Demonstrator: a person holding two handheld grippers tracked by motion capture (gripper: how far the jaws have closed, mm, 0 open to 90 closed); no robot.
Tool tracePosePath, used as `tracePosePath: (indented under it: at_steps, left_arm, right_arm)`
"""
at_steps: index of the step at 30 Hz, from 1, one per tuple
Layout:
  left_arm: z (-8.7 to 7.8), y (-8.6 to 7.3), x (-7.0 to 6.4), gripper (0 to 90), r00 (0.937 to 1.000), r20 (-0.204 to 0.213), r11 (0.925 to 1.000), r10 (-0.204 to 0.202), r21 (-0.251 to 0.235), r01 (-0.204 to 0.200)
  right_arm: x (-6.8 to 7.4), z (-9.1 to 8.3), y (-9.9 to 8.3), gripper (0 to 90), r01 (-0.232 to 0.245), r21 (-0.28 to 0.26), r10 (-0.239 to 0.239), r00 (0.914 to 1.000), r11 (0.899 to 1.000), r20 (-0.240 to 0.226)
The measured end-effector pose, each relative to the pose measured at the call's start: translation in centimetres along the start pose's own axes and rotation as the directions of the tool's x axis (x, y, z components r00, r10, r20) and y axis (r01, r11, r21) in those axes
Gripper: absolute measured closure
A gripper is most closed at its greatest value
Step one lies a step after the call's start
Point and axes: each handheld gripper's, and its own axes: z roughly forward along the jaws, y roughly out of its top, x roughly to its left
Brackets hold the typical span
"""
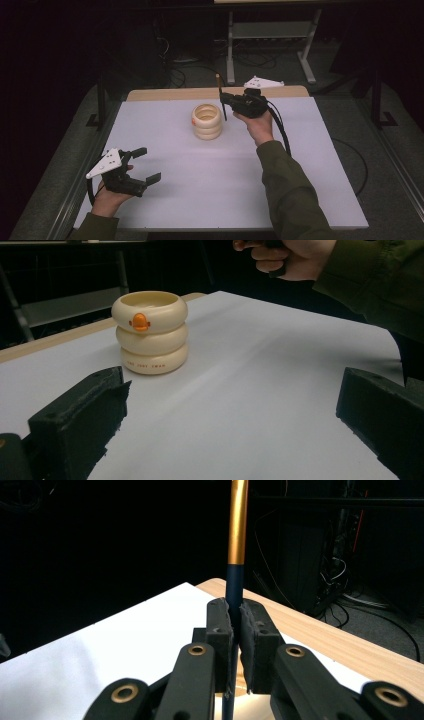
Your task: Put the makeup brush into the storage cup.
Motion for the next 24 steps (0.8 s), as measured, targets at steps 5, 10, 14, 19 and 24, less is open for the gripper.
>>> tracePosePath:
  at_steps: [5, 10, 14, 19, 24]
  left_arm:
    - [0.0, 0.0, 0.0, 0.0, 1.0, -0.001, 1.0, 0.003, 0.006, -0.003]
    - [0.0, 0.0, 0.0, 0.0, 1.0, 0.0, 1.0, 0.003, 0.006, -0.003]
    - [0.0, 0.0, 0.1, 0.0, 1.0, 0.0, 1.0, 0.001, -0.001, -0.001]
    - [-0.1, 0.0, 0.2, 0.0, 1.0, 0.001, 1.0, 0.009, 0.001, -0.009]
    - [0.0, 0.0, 0.1, 0.0, 1.0, 0.003, 1.0, 0.006, -0.001, -0.006]
  right_arm:
    - [-0.1, 0.5, 0.0, 82.6, -0.002, -0.002, 0.002, 1.0, 1.0, 0.003]
    - [-0.2, 1.4, 0.0, 82.6, -0.01, 0.011, 0.01, 0.9999, 1.0, 0.007]
    - [-0.3, 2.2, 0.1, 82.6, 0.003, 0.007, -0.003, 0.9999, 1.0, 0.015]
    - [-0.2, 2.8, 0.2, 82.6, 0.004, 0.012, -0.004, 0.9999, 1.0, 0.015]
    - [-0.1, 3.5, 0.3, 82.6, 0.002, 0.015, -0.002, 0.9998, 1.0, 0.018]
